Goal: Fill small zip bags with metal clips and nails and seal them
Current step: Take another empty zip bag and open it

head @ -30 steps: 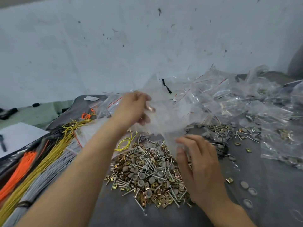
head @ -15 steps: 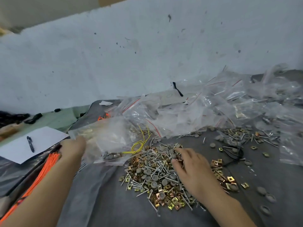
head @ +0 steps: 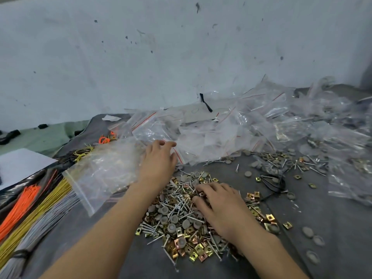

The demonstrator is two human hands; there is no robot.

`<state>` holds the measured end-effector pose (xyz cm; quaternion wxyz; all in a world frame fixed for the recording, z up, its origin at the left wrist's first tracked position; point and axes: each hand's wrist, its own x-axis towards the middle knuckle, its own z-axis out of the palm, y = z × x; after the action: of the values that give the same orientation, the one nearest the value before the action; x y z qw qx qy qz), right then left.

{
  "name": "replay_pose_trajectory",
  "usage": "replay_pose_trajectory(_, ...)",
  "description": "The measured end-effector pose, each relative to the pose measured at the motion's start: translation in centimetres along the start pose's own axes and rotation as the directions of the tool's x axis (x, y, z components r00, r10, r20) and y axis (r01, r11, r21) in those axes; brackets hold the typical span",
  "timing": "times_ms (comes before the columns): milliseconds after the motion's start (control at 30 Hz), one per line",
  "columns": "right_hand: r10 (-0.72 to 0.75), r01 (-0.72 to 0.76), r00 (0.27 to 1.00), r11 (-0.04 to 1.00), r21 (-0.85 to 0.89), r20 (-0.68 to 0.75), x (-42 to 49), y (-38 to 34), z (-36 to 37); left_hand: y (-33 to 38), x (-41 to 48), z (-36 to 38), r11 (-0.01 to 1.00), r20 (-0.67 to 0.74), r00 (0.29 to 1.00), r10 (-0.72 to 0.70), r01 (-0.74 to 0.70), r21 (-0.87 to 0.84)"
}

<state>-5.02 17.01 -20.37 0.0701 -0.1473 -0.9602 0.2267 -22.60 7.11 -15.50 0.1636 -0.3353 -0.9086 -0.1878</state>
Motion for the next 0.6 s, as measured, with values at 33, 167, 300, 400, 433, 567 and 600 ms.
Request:
replay_pose_trajectory(33,-0.001,0.001,1.000,1.000,0.008,-0.014,0.1,0.1,-0.1,0.4,0.4,0.6,0.998,0.006,0.999,0.037,-0.037,0.052)
replay_pose_trajectory(167,0.002,0.000,0.997,1.000,0.026,-0.079,0.5,0.5,-0.5,1.0,1.9,2.5,0.944,0.067,0.981,0.181,-0.193,0.267)
replay_pose_trajectory(300,0.016,-0.011,0.993,0.999,0.043,-0.116,0.8,1.1,-0.9,0.9,2.7,3.7,0.907,0.147,0.970,0.194,-0.235,0.349)
replay_pose_trajectory(400,0.030,-0.021,0.987,0.998,0.060,-0.156,0.9,1.5,-1.4,1.0,3.0,4.1,0.879,0.187,0.961,0.203,-0.263,0.399)
replay_pose_trajectory(433,0.040,-0.028,0.985,0.997,0.072,-0.169,0.9,1.6,-1.5,1.2,3.1,4.0,0.875,0.193,0.960,0.203,-0.266,0.405)
replay_pose_trajectory(567,0.063,-0.039,0.971,0.993,0.110,-0.231,0.6,1.9,-2.1,2.0,3.2,3.3,0.882,0.169,0.962,0.212,-0.263,0.391)
replay_pose_trajectory(600,0.070,-0.041,0.966,0.992,0.119,-0.250,0.6,2.0,-2.2,2.3,3.1,3.0,0.887,0.138,0.964,0.229,-0.265,0.378)
